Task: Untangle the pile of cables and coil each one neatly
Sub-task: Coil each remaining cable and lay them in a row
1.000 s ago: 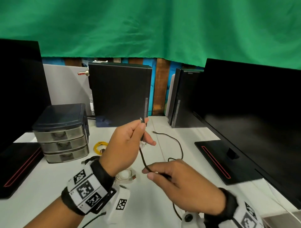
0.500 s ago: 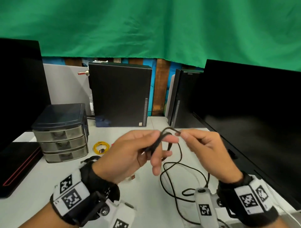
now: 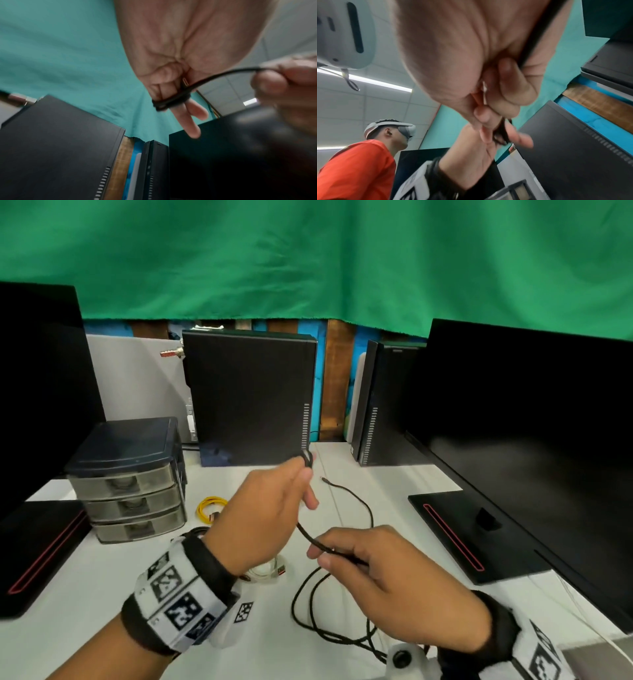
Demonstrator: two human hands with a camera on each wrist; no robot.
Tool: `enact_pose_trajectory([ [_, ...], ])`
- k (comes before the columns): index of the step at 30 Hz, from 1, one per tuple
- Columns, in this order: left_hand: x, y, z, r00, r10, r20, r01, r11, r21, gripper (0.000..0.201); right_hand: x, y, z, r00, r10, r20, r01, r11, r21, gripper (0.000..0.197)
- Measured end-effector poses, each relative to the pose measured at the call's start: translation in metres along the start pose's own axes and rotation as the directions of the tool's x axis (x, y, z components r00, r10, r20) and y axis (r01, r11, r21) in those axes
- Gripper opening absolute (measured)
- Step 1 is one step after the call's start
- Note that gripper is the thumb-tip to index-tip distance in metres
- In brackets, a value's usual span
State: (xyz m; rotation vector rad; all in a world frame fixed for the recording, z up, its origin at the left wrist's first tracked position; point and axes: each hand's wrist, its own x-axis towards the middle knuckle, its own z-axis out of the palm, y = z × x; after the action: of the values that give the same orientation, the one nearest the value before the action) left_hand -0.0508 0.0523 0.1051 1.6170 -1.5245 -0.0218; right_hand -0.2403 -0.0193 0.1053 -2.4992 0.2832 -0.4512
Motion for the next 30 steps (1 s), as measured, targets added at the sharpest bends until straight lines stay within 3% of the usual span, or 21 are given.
enact_pose_trajectory([
  [3,-0.003,-0.01,0.006,0.978,-0.006,0.208,-0.02,0.992,0.121,0.036,0.001,0.002,-0.011,0.995,-0.024,-0.098,0.021,0.999,-0.027,0.019],
  [5,-0.003,-0.01,0.006,0.964,-0.027,0.265,-0.006,0.992,0.122,0.036,0.0,0.007,-0.022,0.986,-0.017,-0.163,0.006,0.998,-0.065,0.016],
  [7,-0.002,-0.005,0.007,0.98,0.0,0.199,-0.026,0.991,0.129,0.035,-0.002,0.01,-0.029,0.981,-0.003,-0.196,-0.014,0.996,-0.084,0.014],
  [10,0.001,0.001,0.005,0.999,0.04,-0.009,-0.038,0.991,0.129,0.031,-0.005,0.011,-0.035,0.985,0.037,-0.17,-0.046,0.998,-0.052,0.013],
  [12,0.007,0.003,-0.002,0.997,0.057,-0.054,-0.048,0.987,0.154,0.031,-0.003,0.016,-0.037,0.985,0.084,-0.154,-0.092,0.995,-0.045,0.012],
  [14,0.018,0.008,-0.011,0.999,0.029,0.045,-0.042,0.948,0.315,0.018,0.005,0.03,-0.044,0.976,0.126,-0.175,-0.144,0.985,-0.092,0.01],
  [17,0.03,0.005,-0.015,0.957,-0.11,0.27,-0.081,0.79,0.608,0.011,0.026,0.062,-0.063,0.946,0.153,-0.285,-0.223,0.946,-0.236,0.01],
  [19,0.033,0.002,-0.015,0.914,-0.138,0.381,-0.162,0.738,0.655,0.016,0.04,0.078,-0.077,0.927,0.171,-0.333,-0.278,0.91,-0.308,0.01],
  [23,0.04,0.01,-0.024,0.851,-0.165,0.498,-0.249,0.709,0.659,0.011,0.059,0.089,-0.093,0.947,0.169,-0.272,-0.284,0.834,-0.473,0.013],
  [24,0.044,0.014,-0.03,0.842,-0.163,0.515,-0.259,0.716,0.649,0.014,0.062,0.089,-0.095,0.956,0.156,-0.25,-0.27,0.804,-0.529,0.015],
  [28,0.065,0.029,-0.058,0.807,-0.062,0.587,-0.187,0.916,0.355,0.043,0.076,0.089,-0.114,0.962,0.123,-0.242,-0.261,0.661,-0.703,0.022],
  [30,0.071,0.04,-0.069,0.769,-0.047,0.638,-0.181,0.941,0.287,0.04,0.082,0.089,-0.129,0.948,0.096,-0.303,-0.291,0.645,-0.707,0.024],
])
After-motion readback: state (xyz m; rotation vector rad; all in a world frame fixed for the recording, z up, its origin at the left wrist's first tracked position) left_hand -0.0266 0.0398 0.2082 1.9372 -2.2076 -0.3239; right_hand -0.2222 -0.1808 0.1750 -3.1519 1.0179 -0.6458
